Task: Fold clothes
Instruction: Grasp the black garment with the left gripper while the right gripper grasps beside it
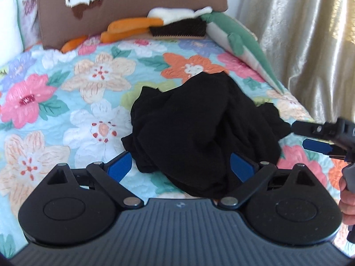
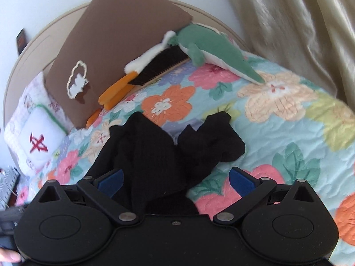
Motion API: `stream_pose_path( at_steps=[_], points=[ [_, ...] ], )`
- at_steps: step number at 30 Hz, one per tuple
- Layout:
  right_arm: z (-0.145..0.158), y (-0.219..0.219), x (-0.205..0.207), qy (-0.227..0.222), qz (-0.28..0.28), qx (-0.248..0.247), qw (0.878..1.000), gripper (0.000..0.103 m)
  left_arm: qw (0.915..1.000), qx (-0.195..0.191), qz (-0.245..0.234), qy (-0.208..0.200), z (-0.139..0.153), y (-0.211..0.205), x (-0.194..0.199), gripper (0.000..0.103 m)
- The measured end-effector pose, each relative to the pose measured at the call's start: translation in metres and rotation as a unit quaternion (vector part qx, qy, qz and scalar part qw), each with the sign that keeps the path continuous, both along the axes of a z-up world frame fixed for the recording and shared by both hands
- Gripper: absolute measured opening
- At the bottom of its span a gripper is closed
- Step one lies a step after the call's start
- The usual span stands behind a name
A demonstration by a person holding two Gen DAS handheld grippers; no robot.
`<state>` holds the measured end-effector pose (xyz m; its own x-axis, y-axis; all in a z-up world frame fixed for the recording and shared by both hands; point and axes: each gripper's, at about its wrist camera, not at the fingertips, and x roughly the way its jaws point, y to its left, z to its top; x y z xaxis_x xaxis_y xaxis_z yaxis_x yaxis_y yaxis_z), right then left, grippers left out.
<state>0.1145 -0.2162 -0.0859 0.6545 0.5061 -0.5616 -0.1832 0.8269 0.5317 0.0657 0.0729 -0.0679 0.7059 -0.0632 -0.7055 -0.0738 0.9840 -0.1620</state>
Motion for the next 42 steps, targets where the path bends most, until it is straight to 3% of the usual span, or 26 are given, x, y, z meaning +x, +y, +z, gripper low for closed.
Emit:
stream_pose_path(
  at_steps=[5, 8, 10, 12, 14, 15, 16, 17, 18, 21, 24, 27, 30, 34, 38, 42],
  points=[
    [-0.020, 0.002, 0.027, 0.028, -0.024, 0.013, 0.999, 0.103, 0.9994, -0.027, -0.005, 0.021, -0.016, 0.019, 0.020, 0.097],
    [-0.035, 0.010, 0.042, 0.042, -0.009, 0.027, 0.999, 0.103, 0.9973, -0.056, -0.002, 0.047, -0.030, 0.027, 0.033, 0.098],
    [-0.047, 0.021, 0.049, 0.051, 0.013, 0.043, 0.998, 0.093, 0.9943, -0.079, 0.007, 0.071, -0.042, 0.032, 0.042, 0.100],
    [-0.053, 0.038, 0.047, 0.029, 0.029, 0.032, 0.999, 0.090, 0.9911, -0.098, 0.014, 0.089, -0.053, 0.036, 0.050, 0.100],
    [-0.049, 0.058, 0.042, 0.008, 0.069, -0.007, 0.998, 0.078, 0.9938, -0.076, -0.004, 0.082, -0.048, 0.032, 0.046, 0.099],
    [-0.047, 0.065, 0.042, 0.011, 0.086, -0.001, 0.996, 0.060, 0.9948, -0.065, -0.012, 0.078, -0.045, 0.030, 0.044, 0.085],
    [-0.045, 0.070, 0.042, 0.017, 0.102, 0.009, 0.995, 0.053, 0.9955, -0.053, -0.021, 0.075, -0.042, 0.028, 0.042, 0.073],
    [-0.043, 0.074, 0.041, 0.026, 0.114, 0.021, 0.993, 0.050, 0.9961, -0.042, -0.030, 0.071, -0.039, 0.026, 0.041, 0.054],
    [-0.041, 0.078, 0.040, 0.024, 0.126, 0.024, 0.991, 0.046, 0.9965, -0.031, -0.039, 0.068, -0.036, 0.024, 0.039, 0.045],
    [-0.037, 0.085, 0.034, 0.009, 0.152, 0.020, 0.988, 0.043, 0.9962, 0.003, -0.065, 0.057, -0.028, 0.018, 0.033, 0.034],
    [-0.032, 0.084, 0.033, 0.017, 0.158, 0.036, 0.987, 0.040, 0.9940, 0.036, -0.092, 0.046, -0.020, 0.013, 0.028, 0.032],
    [-0.022, 0.087, 0.030, 0.043, 0.174, 0.088, 0.980, 0.036, 0.9900, 0.069, -0.117, 0.036, -0.011, 0.008, 0.022, 0.032],
    [-0.006, 0.105, 0.019, 0.036, 0.217, 0.083, 0.972, 0.033, 0.9865, 0.088, -0.133, 0.038, 0.000, 0.023, 0.005, 0.032],
    [-0.004, 0.129, 0.002, 0.047, 0.244, 0.135, 0.959, 0.033, 0.9922, 0.068, -0.095, 0.044, 0.027, 0.057, -0.021, 0.030],
    [0.005, 0.157, -0.022, 0.056, 0.271, 0.149, 0.949, 0.032, 0.9941, 0.087, -0.064, 0.013, 0.053, 0.085, -0.059, 0.030],
    [0.034, 0.209, -0.047, 0.013, 0.305, 0.114, 0.945, 0.031, 0.9920, 0.124, -0.012, -0.024, 0.072, 0.110, -0.096, 0.026]
  ],
)
